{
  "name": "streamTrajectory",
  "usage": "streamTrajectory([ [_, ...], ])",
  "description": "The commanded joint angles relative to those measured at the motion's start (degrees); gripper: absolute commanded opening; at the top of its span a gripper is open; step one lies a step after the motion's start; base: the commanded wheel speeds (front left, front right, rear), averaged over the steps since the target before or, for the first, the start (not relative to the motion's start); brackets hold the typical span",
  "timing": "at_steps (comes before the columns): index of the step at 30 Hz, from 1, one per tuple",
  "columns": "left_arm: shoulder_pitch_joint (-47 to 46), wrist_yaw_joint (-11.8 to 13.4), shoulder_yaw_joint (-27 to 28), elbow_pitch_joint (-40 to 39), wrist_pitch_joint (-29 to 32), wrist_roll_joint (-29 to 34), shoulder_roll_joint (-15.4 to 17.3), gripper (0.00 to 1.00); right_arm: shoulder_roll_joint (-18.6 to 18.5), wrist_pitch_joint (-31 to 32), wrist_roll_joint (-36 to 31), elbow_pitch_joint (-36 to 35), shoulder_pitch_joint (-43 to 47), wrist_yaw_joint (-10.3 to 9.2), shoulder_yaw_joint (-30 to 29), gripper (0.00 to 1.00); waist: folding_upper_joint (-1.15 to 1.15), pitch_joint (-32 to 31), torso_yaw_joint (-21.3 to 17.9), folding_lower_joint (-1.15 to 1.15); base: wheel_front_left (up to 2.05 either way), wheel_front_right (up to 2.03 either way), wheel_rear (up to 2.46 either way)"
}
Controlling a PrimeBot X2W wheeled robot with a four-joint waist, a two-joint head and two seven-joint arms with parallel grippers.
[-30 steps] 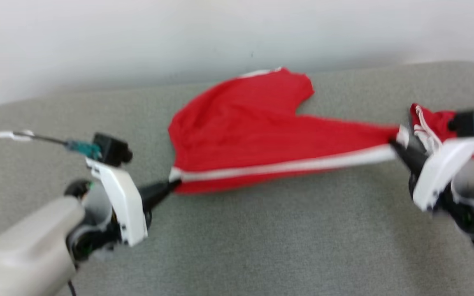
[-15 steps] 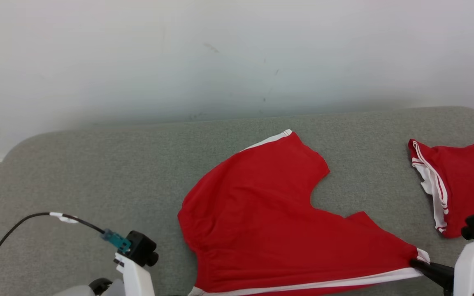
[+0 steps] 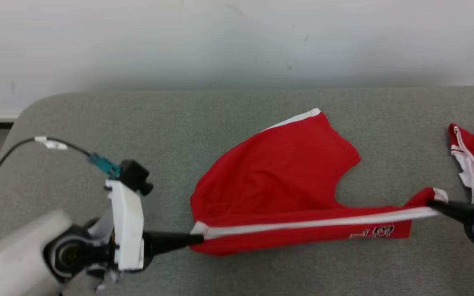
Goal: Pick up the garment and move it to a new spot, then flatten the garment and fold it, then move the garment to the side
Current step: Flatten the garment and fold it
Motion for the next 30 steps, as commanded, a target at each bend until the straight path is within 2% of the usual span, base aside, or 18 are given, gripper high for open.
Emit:
streamTrajectory([
  [1, -1.9, -0.1, 0.7, 1.2, 1.5, -0.8, -0.2, 0.0, 0.4, 1.5, -1.8, 1.0, -2.8, -0.27, -1.3, 0.0, 0.0, 4.0, 2.5, 0.01, 0.0, 0.0, 0.0],
  [8, -11.1, -0.5, 3.2, 7.9, 10.5, -5.7, -4.1, 0.0, 9.4, 13.6, -12.6, 9.1, -18.3, -0.24, -5.4, 0.0, 0.0, 10.0, 5.0, 0.01, 0.0, 0.0, 0.0],
  [13, -14.4, -0.8, 4.0, 10.7, 13.0, -5.7, -6.1, 0.0, 14.4, 18.4, -19.9, 14.5, -26.8, -0.22, -8.0, 0.0, 0.0, 13.3, 6.5, 0.01, 0.0, 0.0, 0.0],
  [21, -17.5, -1.1, 6.0, 13.4, 13.7, -6.4, -8.9, 0.0, 19.0, 22.1, -29.8, 20.9, -36.9, -0.22, -12.7, 0.0, 0.0, 17.3, 8.7, 0.01, 0.0, 0.0, 0.0],
  [30, -20.7, -1.2, 8.1, 16.1, 14.6, -6.2, -11.6, 0.0, 22.8, 22.8, -38.5, 25.5, -44.2, -0.22, -17.4, 0.0, 0.0, 20.6, 10.2, 0.01, 0.0, 0.0, 0.0],
])
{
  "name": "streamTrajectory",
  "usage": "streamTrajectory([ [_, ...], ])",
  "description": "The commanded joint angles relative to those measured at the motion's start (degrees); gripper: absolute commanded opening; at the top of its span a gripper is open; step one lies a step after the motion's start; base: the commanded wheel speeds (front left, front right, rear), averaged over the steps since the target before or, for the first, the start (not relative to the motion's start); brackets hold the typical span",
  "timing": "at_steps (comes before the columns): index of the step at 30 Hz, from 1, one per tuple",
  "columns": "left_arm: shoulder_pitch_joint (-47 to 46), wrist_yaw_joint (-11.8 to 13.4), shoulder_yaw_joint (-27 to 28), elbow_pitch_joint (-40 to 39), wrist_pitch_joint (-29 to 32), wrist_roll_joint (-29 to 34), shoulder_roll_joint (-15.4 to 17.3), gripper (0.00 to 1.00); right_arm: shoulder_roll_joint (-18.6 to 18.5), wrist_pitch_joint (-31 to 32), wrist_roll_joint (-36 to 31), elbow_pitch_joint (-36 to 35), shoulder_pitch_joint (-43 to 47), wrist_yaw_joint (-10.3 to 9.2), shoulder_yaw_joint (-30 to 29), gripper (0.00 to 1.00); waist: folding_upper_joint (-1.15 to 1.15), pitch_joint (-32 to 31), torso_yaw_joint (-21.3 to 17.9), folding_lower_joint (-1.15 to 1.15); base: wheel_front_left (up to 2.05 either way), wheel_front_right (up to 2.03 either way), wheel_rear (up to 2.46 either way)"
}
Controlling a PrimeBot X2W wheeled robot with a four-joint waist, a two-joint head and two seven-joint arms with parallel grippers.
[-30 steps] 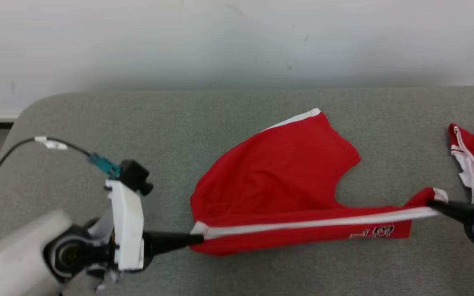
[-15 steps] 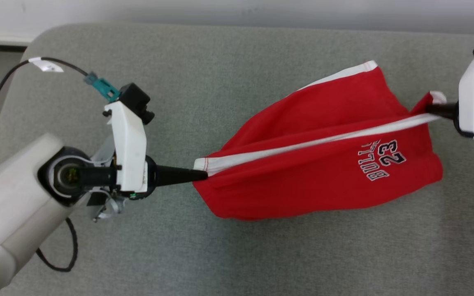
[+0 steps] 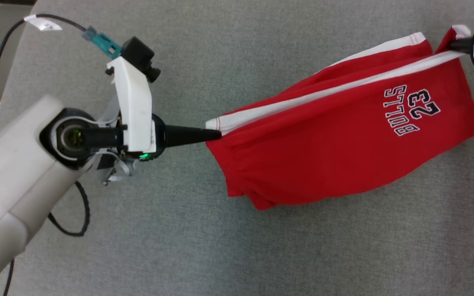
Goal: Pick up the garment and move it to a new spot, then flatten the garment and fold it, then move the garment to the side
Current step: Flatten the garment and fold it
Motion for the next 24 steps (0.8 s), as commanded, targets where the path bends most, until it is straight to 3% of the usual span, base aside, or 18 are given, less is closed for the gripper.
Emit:
streamTrajectory([
  [1, -0.9, -0.1, 0.4, 0.9, 0.2, 0.5, -0.3, 0.0, 0.3, -0.5, -1.7, 0.8, -1.2, -0.15, -0.7, 0.0, 0.0, 1.0, 0.5, -0.01, 0.0, 0.0, 0.0],
  [6, -2.2, -0.2, 1.1, 3.5, -0.2, 1.9, -2.1, 0.0, 2.5, -1.6, -6.2, 3.0, -3.4, -0.15, -3.0, 0.04, 0.0, 2.4, 0.8, -0.01, 0.0, 0.0, 0.0],
  [11, -2.9, -0.2, 1.5, 5.4, -0.1, 2.6, -3.2, 0.0, 4.2, -4.1, -9.0, 4.4, -4.2, -0.15, -4.3, 0.37, 0.0, 3.5, 0.8, -0.01, 0.0, 0.0, 0.0],
  [12, -3.0, -0.2, 1.6, 5.7, -0.1, 2.7, -3.4, 0.09, 4.5, -4.6, -9.4, 4.7, -4.2, -0.15, -4.5, 0.41, 0.0, 3.6, 0.8, -0.01, 0.0, 0.0, 0.0],
  [13, -3.1, -0.2, 1.7, 6.0, -0.2, 3.0, -3.6, 0.28, 4.9, -5.1, -9.6, 4.9, -4.2, -0.15, -4.7, 0.72, 0.0, 3.7, 0.7, -0.01, 0.0, 0.0, 0.0],
  [15, -3.2, -0.2, 1.9, 6.4, -0.2, 3.3, -3.9, 0.55, 5.5, -5.8, -9.7, 5.6, -4.2, -0.15, -4.8, 0.92, 0.0, 3.7, 0.7, -0.01, 0.0, 0.0, 0.0],
  [16, -3.2, -0.2, 2.0, 6.7, -0.5, 3.8, -3.9, 1.0, 5.6, -6.1, -9.6, 5.8, -4.1, -0.15, -4.8, 1.0, 0.0, 3.6, 0.7, -0.01, 0.0, 0.0, 0.0],
  [24, -1.3, -0.2, 2.5, 8.1, -2.5, 6.2, -2.9, 1.0, 6.5, -15.2, -5.0, 4.4, -0.9, -0.15, -1.7, 1.0, 0.0, -0.6, -0.2, -0.01, 0.0, 0.0, 0.0],
])
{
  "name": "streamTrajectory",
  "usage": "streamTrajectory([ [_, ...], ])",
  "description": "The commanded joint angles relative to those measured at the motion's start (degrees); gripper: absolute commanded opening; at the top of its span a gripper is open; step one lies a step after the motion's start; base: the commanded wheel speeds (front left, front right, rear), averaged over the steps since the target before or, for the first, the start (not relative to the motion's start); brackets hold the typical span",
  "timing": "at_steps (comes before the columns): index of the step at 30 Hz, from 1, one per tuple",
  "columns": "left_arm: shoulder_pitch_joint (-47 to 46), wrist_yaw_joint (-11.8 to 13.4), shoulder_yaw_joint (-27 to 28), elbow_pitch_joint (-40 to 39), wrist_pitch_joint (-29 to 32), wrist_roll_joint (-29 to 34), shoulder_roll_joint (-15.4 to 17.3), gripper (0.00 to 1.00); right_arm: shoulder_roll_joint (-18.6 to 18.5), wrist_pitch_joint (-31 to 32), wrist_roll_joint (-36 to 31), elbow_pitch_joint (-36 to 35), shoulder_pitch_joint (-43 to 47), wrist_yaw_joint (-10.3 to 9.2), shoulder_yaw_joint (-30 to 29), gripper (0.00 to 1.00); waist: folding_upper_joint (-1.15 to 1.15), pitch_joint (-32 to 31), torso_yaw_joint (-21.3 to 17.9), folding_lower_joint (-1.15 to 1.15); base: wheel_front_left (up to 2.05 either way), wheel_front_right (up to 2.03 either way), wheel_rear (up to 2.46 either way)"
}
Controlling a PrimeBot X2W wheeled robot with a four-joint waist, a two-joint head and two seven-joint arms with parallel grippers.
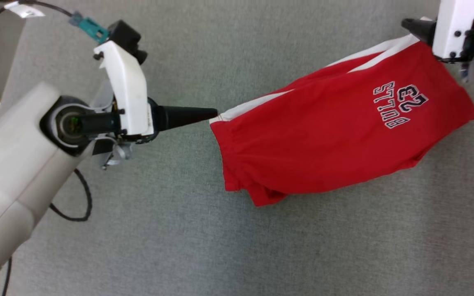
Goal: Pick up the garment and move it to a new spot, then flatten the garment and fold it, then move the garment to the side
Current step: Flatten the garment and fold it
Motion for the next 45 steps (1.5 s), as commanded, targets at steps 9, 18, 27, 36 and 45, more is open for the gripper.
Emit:
streamTrajectory([
  [9, 5.3, -0.1, 1.9, -5.6, -20.0, 11.2, 4.7, 1.0, -3.3, -22.5, 8.9, -5.2, 10.5, -0.15, 7.9, 1.0, 0.0, -8.6, -2.1, 0.0, 0.0, 0.0, 0.0],
  [18, 15.2, 0.1, 3.1, -7.1, -46.1, 21.1, 7.1, 1.0, -6.1, -41.7, 12.6, 0.3, 19.9, -0.15, 10.7, 1.0, 0.0, -12.3, -1.3, 0.0, 0.0, 0.0, 0.0],
  [27, 23.8, 3.1, 3.5, -5.4, -58.9, 28.0, 3.8, 1.0, -8.1, -42.4, 14.3, 12.3, 19.0, -0.15, 13.0, 1.0, 0.0, -12.6, 2.8, 0.0, 0.0, 0.0, 0.0],
  [36, 33.5, 7.2, 16.3, -9.7, -59.5, 40.8, -2.4, 1.0, -10.9, -33.0, 16.5, 23.3, 14.8, -0.15, 13.3, 1.0, 0.0, -11.9, 8.0, 0.0, 0.0, 0.0, 0.0],
  [45, 45.5, 6.2, 27.5, -12.8, -59.6, 50.3, -10.3, 1.0, -10.3, -23.9, 19.1, 26.9, 15.3, -0.11, 14.2, 0.96, 0.0, -12.2, 10.2, 0.0, 0.0, 0.0, 0.0],
])
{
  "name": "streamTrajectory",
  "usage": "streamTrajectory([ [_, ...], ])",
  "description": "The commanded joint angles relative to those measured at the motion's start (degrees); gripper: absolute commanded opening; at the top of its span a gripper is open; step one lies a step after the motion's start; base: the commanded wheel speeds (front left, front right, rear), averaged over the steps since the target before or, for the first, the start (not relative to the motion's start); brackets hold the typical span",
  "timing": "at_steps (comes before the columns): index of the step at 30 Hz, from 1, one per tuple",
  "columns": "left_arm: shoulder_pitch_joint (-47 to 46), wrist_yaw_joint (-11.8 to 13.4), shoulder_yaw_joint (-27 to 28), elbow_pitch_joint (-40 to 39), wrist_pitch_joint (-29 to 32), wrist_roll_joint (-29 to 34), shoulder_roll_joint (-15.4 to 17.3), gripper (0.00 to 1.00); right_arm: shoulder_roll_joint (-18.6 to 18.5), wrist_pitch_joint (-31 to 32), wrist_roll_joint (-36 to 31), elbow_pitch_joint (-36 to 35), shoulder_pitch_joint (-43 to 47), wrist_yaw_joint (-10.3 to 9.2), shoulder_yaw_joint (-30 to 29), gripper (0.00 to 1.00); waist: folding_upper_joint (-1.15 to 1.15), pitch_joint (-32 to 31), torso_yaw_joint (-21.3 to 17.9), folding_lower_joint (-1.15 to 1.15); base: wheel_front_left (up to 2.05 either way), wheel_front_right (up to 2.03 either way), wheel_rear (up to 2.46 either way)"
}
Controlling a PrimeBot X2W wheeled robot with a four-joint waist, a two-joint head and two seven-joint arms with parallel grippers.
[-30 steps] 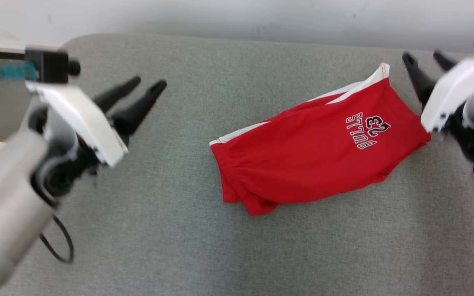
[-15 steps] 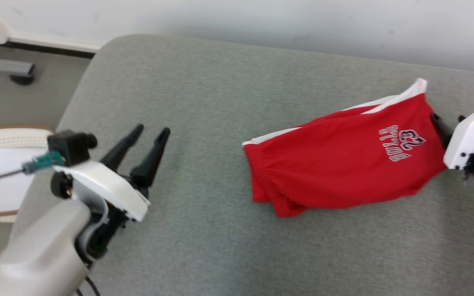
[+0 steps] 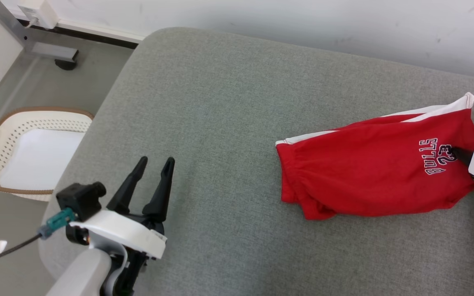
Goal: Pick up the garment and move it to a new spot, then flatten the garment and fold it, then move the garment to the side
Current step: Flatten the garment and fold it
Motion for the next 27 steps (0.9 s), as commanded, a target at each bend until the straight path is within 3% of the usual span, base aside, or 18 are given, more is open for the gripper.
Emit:
streamTrajectory([
  [1, 2.0, -0.9, 1.8, 0.0, -0.1, 2.1, -1.5, 1.0, 0.9, 0.9, 0.5, 0.2, 1.5, -0.06, 0.9, 0.69, 0.0, 0.1, 0.2, 0.01, 0.0, 0.0, 0.0],
  [2, 2.0, -0.9, 1.8, 0.0, -0.1, 2.1, -1.5, 1.0, 0.9, 0.9, 0.5, 0.2, 1.5, -0.06, 0.9, 0.69, 0.0, 0.1, 0.2, 0.01, 0.0, 0.0, 0.0],
  [3, 2.6, -1.1, 2.6, 0.0, -0.1, 2.5, -2.2, 1.0, 0.8, 0.5, 0.6, -0.4, 1.6, -0.05, 1.2, 0.41, 0.0, 0.1, 0.2, 0.01, 0.0, 0.0, 0.0],
  [4, 3.2, -1.5, 3.2, 0.1, -0.1, 3.2, -2.9, 1.0, 0.6, 0.2, 0.7, -0.9, 1.7, -0.05, 1.4, 0.05, 0.0, 0.2, 0.2, 0.01, 0.0, 0.0, 0.0],
  [5, 3.7, -1.8, 4.0, 0.2, -0.1, 3.9, -3.5, 1.0, 0.6, -0.2, 0.9, -1.4, 1.8, -0.06, 1.6, 0.0, 0.0, 0.2, 0.2, 0.01, 0.0, 0.0, 0.0],
  [15, 5.9, -3.9, 7.9, 1.6, -0.1, 9.5, -6.9, 1.0, 0.3, -8.2, 2.1, -3.7, 2.8, -0.06, 2.6, 0.0, 0.0, -2.1, -3.2, 0.01, 0.0, 0.0, 0.0],
  [27, 8.8, -4.4, 10.6, 1.7, -0.1, 14.6, -8.2, 1.0, 2.3, -18.8, 8.9, -11.1, 11.6, -0.07, 3.2, 0.0, 0.0, -6.7, -12.7, 0.01, 0.0, 0.0, 0.0],
])
